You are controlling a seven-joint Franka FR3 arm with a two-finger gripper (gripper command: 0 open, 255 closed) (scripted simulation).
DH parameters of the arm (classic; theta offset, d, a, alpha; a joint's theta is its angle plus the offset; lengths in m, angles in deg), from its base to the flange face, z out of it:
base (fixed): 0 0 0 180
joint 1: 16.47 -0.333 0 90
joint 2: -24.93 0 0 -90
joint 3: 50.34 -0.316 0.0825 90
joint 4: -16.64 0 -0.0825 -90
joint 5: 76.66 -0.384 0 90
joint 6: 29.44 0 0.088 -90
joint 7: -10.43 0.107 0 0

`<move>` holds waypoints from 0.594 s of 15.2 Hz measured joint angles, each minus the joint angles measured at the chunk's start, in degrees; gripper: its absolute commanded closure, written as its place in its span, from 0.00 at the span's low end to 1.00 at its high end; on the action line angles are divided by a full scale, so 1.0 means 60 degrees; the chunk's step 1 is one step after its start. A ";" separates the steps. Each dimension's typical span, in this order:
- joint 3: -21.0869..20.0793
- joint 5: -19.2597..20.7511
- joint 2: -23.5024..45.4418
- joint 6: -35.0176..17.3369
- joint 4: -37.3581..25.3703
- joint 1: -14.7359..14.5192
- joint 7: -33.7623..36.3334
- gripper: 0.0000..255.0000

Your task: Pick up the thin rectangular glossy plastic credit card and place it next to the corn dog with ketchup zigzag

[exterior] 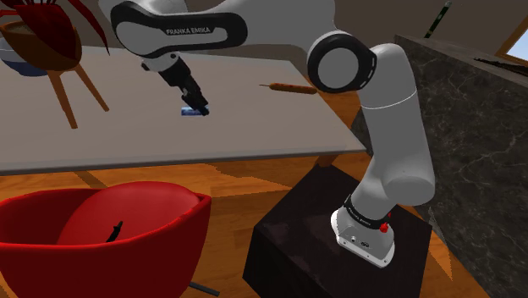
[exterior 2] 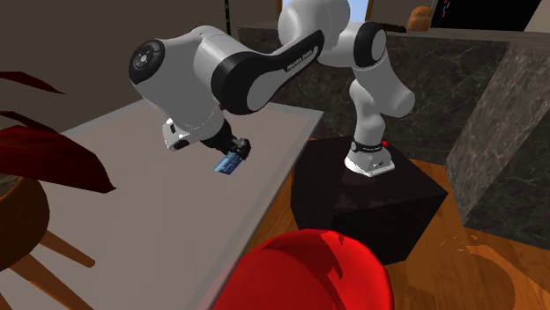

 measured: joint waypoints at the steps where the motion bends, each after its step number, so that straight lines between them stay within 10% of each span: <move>1: 0.0005 0.0000 -0.0194 -0.0093 0.0272 0.0102 -0.0061 1.00; 9: 0.0241 0.0064 -0.2391 -0.1654 0.3690 0.1401 -0.0917 1.00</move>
